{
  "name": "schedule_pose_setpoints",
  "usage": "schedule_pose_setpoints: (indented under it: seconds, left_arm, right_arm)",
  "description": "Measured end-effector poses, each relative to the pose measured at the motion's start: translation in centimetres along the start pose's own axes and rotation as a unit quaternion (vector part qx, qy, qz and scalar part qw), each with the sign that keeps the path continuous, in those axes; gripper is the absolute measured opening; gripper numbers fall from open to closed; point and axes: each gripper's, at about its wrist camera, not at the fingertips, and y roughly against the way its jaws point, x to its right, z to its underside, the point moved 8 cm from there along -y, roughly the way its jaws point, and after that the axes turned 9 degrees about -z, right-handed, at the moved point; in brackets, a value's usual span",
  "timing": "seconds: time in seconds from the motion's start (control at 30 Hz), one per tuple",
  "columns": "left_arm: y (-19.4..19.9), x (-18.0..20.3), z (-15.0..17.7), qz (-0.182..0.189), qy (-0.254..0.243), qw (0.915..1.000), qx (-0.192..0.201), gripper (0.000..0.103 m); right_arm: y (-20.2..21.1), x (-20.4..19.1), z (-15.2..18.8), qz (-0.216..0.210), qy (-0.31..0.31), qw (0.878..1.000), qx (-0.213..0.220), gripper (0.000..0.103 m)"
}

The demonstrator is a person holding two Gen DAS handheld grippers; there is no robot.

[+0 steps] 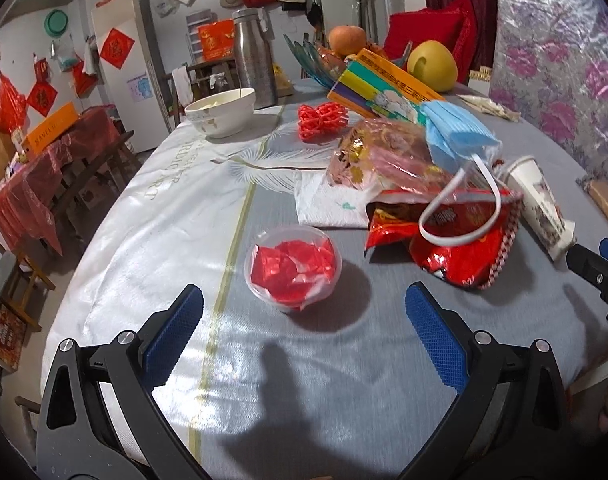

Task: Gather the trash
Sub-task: 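Grasp the red jelly cup with the left gripper while the right gripper grasps the white paper cup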

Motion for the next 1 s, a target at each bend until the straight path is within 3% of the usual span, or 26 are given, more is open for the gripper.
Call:
schedule_pose_setpoints:
  seconds: [0.13, 0.27, 0.3, 0.33, 0.37, 0.53, 0.7, 0.73, 0.87, 1.0]
  left_arm:
    - [0.0, -0.2, -0.4, 0.008, 0.006, 0.9999, 0.005, 0.097]
    - [0.2, -0.7, -0.5, 0.02, 0.013, 0.9997, 0.007, 0.097]
    - [0.1, -1.0, -0.3, 0.019, 0.016, 0.9997, 0.005, 0.097]
    - [0.0, -1.3, -0.2, 0.019, 0.017, 0.9997, 0.003, 0.097]
    - [-0.2, -1.4, -0.1, 0.019, 0.017, 0.9997, 0.0, 0.097]
    - [-1.6, -2.0, -0.2, 0.021, 0.021, 0.9994, -0.016, 0.097]
    - [-3.3, -1.8, -1.0, 0.05, 0.043, 0.9971, -0.037, 0.097]
    - [-3.7, -1.8, -1.1, 0.051, 0.047, 0.9967, -0.042, 0.095]
    - [-3.8, -1.1, -0.8, 0.072, 0.048, 0.9951, -0.047, 0.057]
    - [-2.1, -0.6, -0.8, 0.08, 0.043, 0.9957, -0.018, 0.056]
  right_arm:
    - [-1.1, 0.1, -1.8, -0.007, -0.005, 1.0, -0.002, 0.098]
    - [-4.4, -0.2, -2.0, -0.024, -0.009, 0.998, -0.053, 0.097]
    - [-4.8, -0.2, -1.9, -0.031, -0.011, 0.998, -0.058, 0.095]
    - [-5.1, -0.3, -1.7, -0.035, -0.012, 0.997, -0.062, 0.076]
    - [-4.9, -0.2, -1.8, -0.016, 0.0, 0.998, -0.054, 0.07]
    - [-2.5, -0.6, -2.0, -0.026, 0.009, 1.0, -0.015, 0.07]
    - [-0.1, -0.2, -1.9, -0.02, 0.017, 1.0, 0.003, 0.07]
    - [0.3, 0.0, -1.6, -0.017, 0.016, 1.0, 0.004, 0.07]
    - [2.0, 1.0, -0.8, -0.015, 0.006, 1.0, 0.007, 0.07]
    - [4.2, 2.1, 0.0, -0.007, 0.002, 1.0, 0.018, 0.07]
